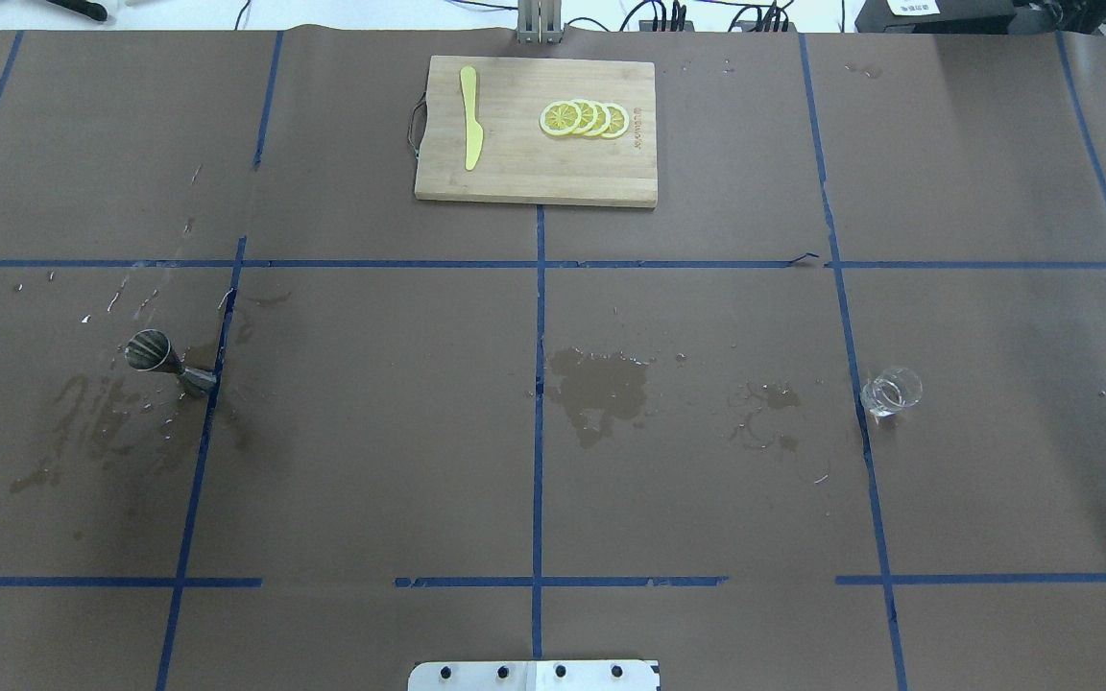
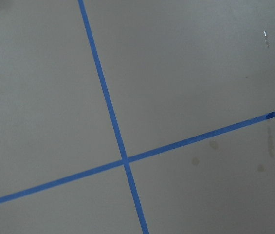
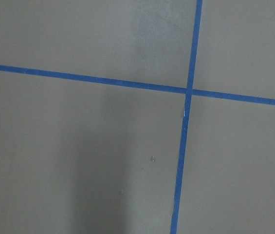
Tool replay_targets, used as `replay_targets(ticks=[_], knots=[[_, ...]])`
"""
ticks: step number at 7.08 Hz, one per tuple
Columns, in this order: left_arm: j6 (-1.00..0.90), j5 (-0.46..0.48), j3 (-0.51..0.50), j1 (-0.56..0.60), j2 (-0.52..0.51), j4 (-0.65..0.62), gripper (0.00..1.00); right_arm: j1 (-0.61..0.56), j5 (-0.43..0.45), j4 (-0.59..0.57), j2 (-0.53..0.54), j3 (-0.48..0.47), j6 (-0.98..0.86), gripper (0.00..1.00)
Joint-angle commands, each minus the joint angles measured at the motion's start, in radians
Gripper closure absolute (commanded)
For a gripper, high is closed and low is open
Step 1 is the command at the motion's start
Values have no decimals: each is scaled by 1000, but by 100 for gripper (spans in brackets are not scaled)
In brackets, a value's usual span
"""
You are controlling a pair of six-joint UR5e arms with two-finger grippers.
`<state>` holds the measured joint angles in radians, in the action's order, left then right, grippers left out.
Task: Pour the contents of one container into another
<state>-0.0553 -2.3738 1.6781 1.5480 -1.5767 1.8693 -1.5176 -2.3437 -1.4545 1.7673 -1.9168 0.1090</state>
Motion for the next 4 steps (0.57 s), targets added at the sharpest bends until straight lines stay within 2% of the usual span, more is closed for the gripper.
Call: replay_targets(ticks=[1, 2, 4], knots=[[8, -22, -44, 0, -17, 299, 0, -1, 1, 49, 4, 13, 15, 0], [9, -28, -96, 0, -19, 389, 0, 0, 3, 49, 4, 19, 17, 0], [5, -25, -87, 0, -15, 456, 0, -1, 3, 51, -3, 18, 11, 0]])
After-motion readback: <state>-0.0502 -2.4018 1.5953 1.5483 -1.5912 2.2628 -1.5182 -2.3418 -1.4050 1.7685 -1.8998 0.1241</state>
